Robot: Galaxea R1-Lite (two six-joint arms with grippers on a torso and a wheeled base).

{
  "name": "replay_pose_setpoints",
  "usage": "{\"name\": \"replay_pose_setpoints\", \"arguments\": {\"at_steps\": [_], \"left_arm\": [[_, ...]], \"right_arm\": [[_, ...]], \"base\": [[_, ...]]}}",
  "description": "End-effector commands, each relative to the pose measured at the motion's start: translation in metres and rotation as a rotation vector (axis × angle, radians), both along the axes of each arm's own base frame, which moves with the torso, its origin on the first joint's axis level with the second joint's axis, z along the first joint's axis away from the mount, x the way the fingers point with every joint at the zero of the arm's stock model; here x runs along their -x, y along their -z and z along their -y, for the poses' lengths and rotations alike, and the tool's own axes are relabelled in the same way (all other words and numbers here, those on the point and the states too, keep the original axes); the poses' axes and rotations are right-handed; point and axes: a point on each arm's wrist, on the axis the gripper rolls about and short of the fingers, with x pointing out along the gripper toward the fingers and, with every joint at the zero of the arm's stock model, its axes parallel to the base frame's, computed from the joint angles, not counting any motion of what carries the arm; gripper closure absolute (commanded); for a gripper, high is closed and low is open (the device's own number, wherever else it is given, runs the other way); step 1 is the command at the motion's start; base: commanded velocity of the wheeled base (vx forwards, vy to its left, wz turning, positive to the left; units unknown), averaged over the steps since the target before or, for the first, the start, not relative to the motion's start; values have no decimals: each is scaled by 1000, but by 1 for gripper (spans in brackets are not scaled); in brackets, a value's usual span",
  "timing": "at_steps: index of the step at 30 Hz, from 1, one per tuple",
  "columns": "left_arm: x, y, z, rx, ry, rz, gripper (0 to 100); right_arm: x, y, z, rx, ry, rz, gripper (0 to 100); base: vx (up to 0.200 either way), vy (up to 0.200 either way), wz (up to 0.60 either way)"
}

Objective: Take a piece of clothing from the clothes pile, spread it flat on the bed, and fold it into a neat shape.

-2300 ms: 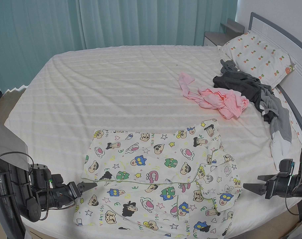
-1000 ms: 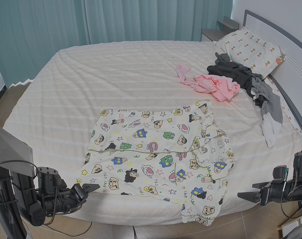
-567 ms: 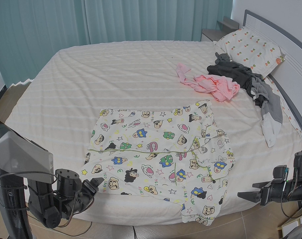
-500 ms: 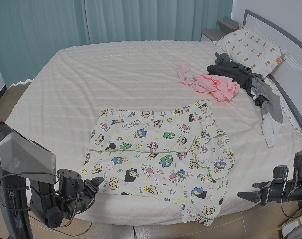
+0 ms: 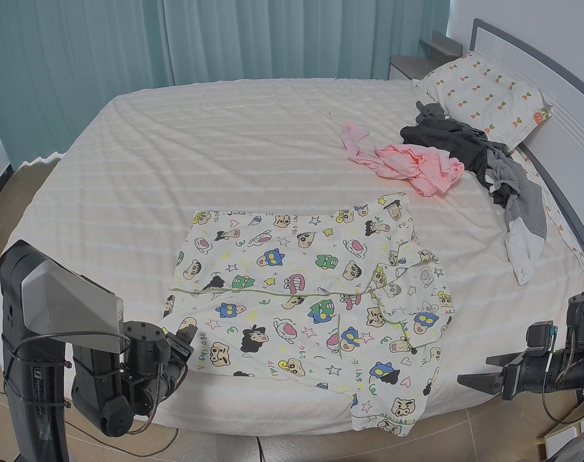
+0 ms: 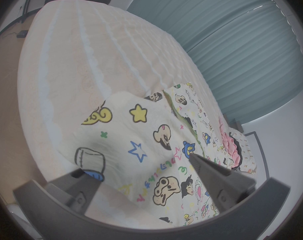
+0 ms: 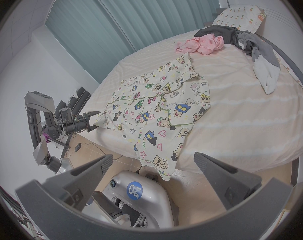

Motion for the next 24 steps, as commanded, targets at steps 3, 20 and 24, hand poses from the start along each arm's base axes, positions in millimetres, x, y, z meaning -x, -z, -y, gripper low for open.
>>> {"name": "replay_pose_setpoints", "arguments": {"at_steps": [3,20,24], "left_arm": [[2,8,-3,-22,0,-23,100],[11,8,-9,-175,-41,-39,100],[12,9,-9,-177,-41,-43,100]], "right_arm": [[0,0,-1,-1,-4,-3,0],[-44,90,-9,12,-27,-320,0],[-51,101,-12,0,-29,-305,0]], "base": [[0,0,0],[0,0,0],[0,0,0]]}}
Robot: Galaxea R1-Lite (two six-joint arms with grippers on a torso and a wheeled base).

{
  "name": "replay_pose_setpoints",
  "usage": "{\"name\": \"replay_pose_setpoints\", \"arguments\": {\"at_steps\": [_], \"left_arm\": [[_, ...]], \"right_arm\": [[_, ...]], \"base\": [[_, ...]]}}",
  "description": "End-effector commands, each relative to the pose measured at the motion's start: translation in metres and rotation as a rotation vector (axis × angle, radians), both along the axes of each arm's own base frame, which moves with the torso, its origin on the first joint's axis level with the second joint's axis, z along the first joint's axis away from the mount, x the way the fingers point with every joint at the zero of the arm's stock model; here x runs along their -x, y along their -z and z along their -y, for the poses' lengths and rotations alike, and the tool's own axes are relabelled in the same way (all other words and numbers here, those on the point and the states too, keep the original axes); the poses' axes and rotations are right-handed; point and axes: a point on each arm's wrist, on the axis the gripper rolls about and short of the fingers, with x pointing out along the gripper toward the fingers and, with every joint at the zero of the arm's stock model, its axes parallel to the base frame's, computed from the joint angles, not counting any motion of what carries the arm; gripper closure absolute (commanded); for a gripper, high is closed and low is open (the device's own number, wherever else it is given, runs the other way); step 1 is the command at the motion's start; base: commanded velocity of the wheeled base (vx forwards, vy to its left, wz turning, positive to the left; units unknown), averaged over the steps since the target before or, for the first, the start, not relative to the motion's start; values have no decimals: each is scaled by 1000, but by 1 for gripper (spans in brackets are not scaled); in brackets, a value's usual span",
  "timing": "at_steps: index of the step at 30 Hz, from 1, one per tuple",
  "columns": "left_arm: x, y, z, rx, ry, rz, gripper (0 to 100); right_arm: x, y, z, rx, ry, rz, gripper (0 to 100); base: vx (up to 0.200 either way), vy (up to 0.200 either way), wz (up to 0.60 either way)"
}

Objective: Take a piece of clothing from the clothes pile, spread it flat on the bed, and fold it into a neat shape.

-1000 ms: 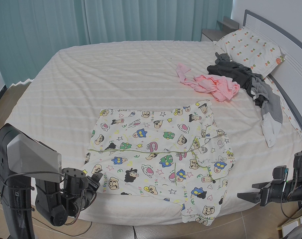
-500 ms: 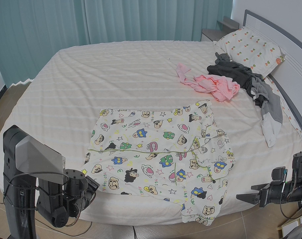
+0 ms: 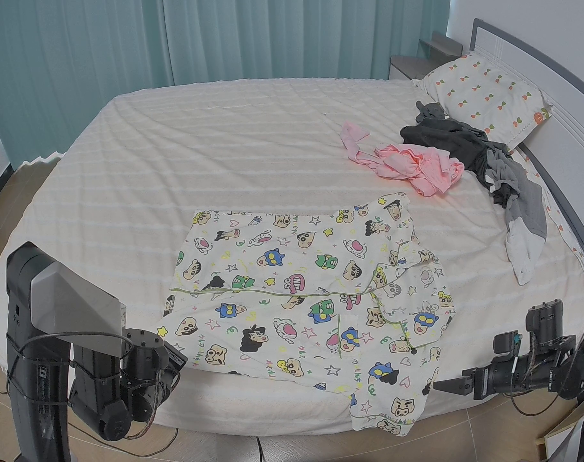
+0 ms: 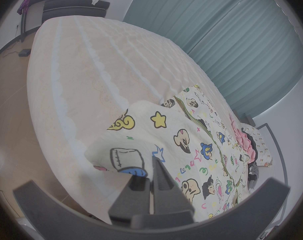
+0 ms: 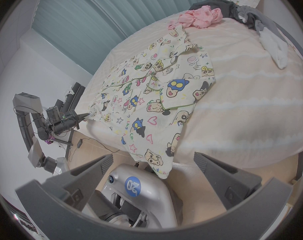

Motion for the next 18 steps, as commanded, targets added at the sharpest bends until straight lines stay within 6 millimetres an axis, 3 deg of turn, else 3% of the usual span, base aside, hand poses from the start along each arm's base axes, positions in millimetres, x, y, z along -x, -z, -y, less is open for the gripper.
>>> {"name": "replay_pose_setpoints", "arguments": {"at_steps": [1,11,18], "left_arm": [[3,0,0,-22,-6,-2,100],[3,1,1,-19,-1,-6,100],[3,1,1,-18,0,-7,100]], "right_arm": [[-11,53,-10,6,-29,-152,0],[-31,66,-52,9,-90,-153,0],[-38,70,-58,35,-55,-141,0]], "base": [[0,0,0],[0,0,0],[0,0,0]]}}
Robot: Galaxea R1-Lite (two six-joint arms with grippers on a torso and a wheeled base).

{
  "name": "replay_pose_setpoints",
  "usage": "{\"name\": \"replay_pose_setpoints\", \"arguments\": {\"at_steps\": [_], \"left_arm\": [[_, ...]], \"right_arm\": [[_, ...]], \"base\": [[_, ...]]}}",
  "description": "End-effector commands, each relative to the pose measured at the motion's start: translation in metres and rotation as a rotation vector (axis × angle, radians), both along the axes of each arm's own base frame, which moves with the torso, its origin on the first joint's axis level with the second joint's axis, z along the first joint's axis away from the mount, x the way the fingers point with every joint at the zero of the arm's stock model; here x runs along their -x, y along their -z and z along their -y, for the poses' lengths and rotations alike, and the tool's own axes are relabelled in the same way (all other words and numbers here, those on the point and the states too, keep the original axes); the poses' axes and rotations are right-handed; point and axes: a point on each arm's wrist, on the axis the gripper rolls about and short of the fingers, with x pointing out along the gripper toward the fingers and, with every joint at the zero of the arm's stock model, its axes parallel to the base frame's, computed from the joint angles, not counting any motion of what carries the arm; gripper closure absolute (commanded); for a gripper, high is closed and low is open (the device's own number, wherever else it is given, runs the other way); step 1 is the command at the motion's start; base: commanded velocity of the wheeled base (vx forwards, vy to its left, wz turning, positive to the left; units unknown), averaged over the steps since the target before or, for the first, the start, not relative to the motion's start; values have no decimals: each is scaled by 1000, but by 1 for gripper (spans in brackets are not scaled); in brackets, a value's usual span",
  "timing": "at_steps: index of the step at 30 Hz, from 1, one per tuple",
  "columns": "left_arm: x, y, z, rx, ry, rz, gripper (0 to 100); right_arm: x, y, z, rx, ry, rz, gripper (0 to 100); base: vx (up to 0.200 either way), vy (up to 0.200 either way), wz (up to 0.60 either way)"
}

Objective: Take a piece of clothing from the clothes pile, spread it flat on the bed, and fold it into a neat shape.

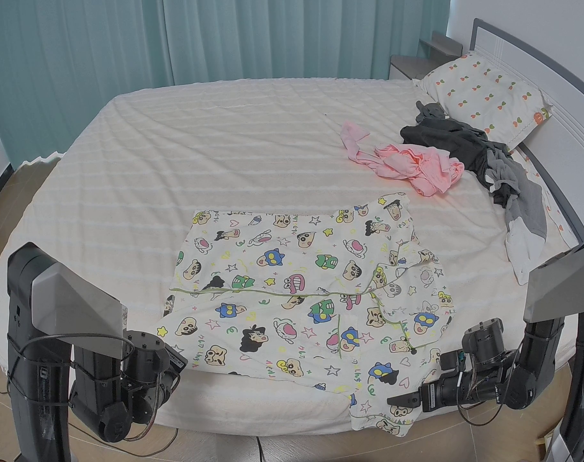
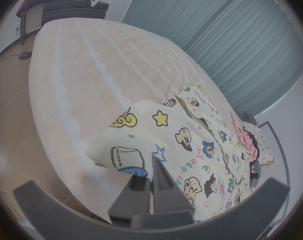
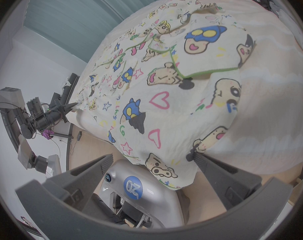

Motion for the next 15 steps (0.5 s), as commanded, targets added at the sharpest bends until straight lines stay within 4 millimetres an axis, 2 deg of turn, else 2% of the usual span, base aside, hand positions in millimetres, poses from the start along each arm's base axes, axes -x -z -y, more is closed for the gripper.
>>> {"name": "replay_pose_setpoints", "arguments": {"at_steps": [1,8,15], "left_arm": [[0,0,0,1,0,1,100],[0,0,0,1,0,1,100],[0,1,0,0,-1,2,100]], "right_arm": [[0,7,-3,13,-8,-18,0],[14,-2,4,23,8,-26,0],[14,1,9,45,36,-38,0]], "base": [[0,0,0],[0,0,0],[0,0,0]]}}
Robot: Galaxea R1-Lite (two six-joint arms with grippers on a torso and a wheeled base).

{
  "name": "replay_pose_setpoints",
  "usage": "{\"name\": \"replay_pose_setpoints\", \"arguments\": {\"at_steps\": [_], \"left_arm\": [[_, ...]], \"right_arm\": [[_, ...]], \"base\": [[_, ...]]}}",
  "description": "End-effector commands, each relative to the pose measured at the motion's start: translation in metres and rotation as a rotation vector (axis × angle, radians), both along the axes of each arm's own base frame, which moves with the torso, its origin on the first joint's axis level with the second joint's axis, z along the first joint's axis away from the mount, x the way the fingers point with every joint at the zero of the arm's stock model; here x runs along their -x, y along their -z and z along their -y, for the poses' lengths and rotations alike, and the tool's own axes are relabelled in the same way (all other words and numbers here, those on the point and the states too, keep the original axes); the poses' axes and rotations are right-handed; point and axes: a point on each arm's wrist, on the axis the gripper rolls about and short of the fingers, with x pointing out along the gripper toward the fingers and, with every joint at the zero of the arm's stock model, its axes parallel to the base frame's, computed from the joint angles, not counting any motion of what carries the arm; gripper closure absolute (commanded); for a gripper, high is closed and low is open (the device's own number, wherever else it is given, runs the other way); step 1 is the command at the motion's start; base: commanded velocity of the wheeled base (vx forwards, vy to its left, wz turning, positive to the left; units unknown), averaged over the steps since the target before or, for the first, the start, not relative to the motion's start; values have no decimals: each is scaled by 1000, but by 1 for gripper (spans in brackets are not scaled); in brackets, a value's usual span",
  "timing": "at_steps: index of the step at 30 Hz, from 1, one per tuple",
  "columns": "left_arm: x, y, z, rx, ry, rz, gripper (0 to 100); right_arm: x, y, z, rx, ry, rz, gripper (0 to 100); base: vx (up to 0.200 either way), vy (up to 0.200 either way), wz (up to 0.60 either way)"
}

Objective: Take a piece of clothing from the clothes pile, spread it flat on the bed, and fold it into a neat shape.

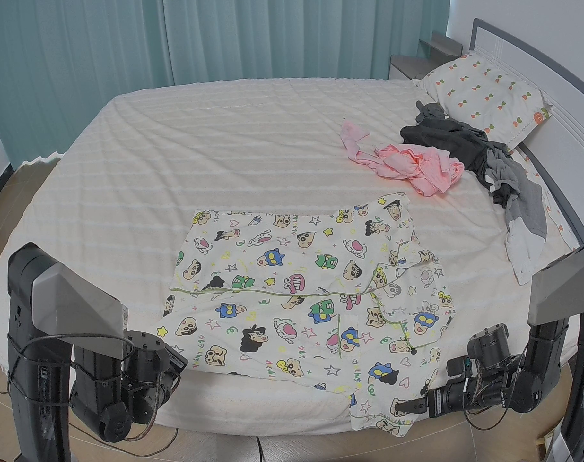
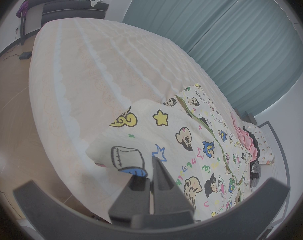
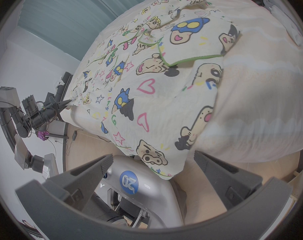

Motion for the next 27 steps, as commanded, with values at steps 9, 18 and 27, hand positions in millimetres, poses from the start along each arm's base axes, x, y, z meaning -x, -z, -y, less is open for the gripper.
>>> {"name": "replay_pose_setpoints", "arguments": {"at_steps": [9,18,27], "left_arm": [[0,2,0,-3,-1,-4,100],[0,2,0,-4,0,-4,100],[0,2,0,-4,0,-3,100]], "right_arm": [[-18,9,-19,18,-31,22,0],[-17,2,-27,18,-52,57,0],[-15,0,-32,90,-35,56,0]], "base": [[0,0,0],[0,0,0],[0,0,0]]}}
